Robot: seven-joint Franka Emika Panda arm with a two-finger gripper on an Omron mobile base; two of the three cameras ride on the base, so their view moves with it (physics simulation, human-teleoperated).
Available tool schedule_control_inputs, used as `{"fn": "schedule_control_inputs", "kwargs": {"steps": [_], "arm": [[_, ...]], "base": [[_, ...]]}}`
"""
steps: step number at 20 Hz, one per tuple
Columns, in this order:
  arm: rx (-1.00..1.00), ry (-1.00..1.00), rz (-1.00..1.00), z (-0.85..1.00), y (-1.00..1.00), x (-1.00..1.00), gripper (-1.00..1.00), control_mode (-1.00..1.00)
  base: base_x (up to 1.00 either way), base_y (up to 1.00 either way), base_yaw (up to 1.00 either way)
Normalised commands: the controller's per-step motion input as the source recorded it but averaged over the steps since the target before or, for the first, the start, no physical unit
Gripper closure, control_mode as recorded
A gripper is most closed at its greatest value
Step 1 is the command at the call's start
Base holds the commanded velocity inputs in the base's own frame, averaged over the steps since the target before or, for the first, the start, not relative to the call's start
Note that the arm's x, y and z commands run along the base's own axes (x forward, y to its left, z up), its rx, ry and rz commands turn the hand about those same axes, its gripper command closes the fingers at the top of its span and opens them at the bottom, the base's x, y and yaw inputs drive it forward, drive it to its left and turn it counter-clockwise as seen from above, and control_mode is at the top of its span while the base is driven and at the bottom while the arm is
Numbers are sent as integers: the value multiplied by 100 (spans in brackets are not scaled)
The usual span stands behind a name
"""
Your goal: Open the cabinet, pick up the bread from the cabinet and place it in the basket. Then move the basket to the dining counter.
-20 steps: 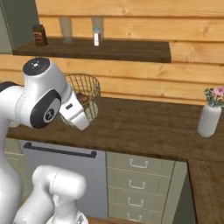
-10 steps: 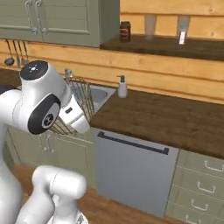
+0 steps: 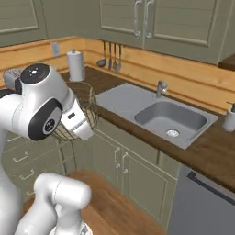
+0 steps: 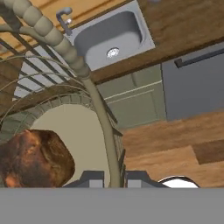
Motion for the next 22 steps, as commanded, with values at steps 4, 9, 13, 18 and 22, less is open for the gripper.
{"fn": "schedule_control_inputs", "kwargs": {"steps": [4, 9, 13, 18, 22], "arm": [[0, 0, 0, 0, 0, 0, 100, 100], [0, 0, 0, 0, 0, 0, 100, 100], [0, 0, 0, 0, 0, 0, 100, 100], [0, 0, 0, 0, 0, 0, 100, 100], [0, 0, 0, 0, 0, 0, 100, 100]], "base": [[0, 41, 72], [0, 23, 77], [0, 14, 80], [1, 2, 82], [2, 0, 85]]}}
